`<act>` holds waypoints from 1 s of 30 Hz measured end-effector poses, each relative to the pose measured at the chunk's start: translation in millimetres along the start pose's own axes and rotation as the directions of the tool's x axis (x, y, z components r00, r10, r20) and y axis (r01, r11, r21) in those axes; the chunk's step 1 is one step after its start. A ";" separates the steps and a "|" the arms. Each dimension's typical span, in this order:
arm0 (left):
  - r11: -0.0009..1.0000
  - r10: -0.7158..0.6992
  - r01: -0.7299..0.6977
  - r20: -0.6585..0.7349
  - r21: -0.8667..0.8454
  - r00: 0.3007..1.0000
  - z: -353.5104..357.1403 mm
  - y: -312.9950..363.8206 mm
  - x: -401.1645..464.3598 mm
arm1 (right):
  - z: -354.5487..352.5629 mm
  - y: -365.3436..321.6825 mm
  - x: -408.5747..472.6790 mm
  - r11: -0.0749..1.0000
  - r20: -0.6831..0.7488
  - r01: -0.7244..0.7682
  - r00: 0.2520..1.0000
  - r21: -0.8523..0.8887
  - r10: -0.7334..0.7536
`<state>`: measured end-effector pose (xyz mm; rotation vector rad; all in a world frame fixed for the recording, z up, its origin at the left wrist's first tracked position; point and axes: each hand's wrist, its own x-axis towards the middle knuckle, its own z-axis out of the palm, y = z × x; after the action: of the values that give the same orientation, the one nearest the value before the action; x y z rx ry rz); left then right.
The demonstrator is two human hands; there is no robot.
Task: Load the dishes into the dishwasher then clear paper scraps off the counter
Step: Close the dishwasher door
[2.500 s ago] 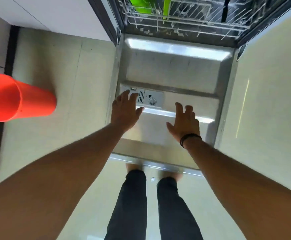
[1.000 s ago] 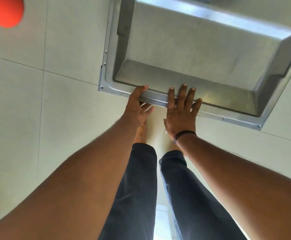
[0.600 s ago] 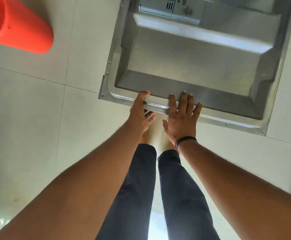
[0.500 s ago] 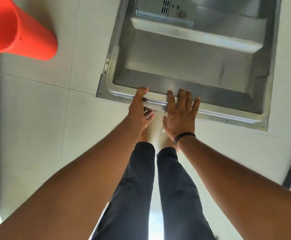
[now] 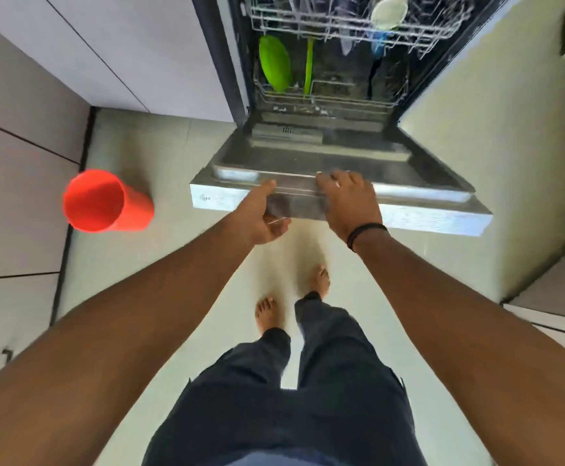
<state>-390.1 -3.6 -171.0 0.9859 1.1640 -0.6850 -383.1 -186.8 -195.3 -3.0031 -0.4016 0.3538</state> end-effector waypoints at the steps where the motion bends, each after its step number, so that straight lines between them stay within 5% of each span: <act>1: 1.000 0.011 -0.011 -0.013 0.021 1.000 7.2 14.3 -5.4 | -14.5 2.0 9.1 1.000 -0.014 -0.012 1.000 0.023 0.012; 10: 0.987 0.113 -0.104 -0.075 0.122 0.991 64.0 119.5 -46.9 | -101.7 22.8 91.6 1.000 -0.016 0.001 1.000 -0.013 -0.001; 19: 0.950 0.239 -0.269 -0.187 -0.156 0.953 93.9 170.7 -46.7 | -155.9 49.5 151.8 0.989 -0.017 0.088 0.996 -0.119 -0.090; 30: 0.927 0.354 -0.358 -0.052 -0.116 0.934 121.8 275.9 -43.1 | -202.7 72.7 238.0 0.996 0.012 0.076 0.997 0.040 -0.077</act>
<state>-113.1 4.1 -44.3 1.0698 1.0045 -0.3042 -93.0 -204.6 -59.0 -2.9383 -0.5033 0.3708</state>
